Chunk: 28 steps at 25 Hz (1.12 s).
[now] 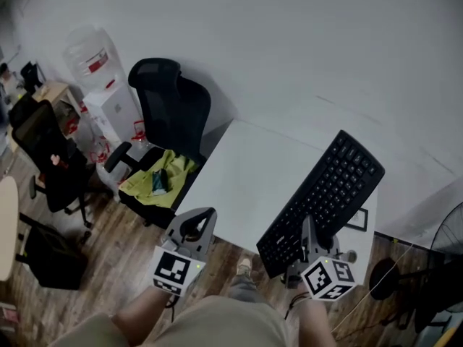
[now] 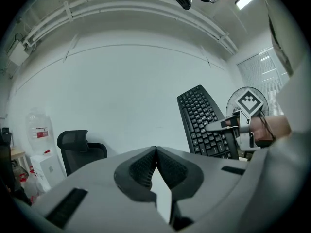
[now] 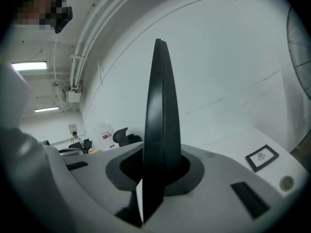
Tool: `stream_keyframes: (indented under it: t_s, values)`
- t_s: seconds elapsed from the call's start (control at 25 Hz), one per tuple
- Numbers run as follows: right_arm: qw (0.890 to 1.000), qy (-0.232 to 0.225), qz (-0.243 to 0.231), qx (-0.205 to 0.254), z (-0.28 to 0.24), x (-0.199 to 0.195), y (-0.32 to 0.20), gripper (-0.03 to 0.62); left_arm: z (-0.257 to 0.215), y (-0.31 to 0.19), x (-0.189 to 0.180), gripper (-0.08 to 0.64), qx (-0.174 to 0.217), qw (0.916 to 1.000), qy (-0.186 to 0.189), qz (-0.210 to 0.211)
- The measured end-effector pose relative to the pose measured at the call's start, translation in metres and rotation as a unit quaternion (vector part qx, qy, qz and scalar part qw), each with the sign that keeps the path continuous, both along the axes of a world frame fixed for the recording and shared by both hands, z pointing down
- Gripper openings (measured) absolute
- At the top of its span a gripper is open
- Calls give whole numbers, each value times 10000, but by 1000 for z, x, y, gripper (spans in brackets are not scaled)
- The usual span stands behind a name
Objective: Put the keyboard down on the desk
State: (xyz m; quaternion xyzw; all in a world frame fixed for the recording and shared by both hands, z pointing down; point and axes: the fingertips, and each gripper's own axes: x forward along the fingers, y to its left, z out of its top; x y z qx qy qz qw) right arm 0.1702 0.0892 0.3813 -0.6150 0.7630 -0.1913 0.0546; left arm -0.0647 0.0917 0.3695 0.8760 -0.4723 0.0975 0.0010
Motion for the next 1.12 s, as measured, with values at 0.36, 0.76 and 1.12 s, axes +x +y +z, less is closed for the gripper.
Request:
stream_keyframes:
  t_s: [0.36,0.76,1.12]
  values:
    - [9947,-701,185,-735,56,50,-114,89,21,-107,36,21,-261,9995,-171,-50]
    - [9591,-2233,672,-1608,133,76,-188,89,50,-173,62,21,-594,9979,-212,-133]
    - [9351,-2833,1051,-1852,185,70,-231,89,66,-202,58,21,-619,9978,-127,-179]
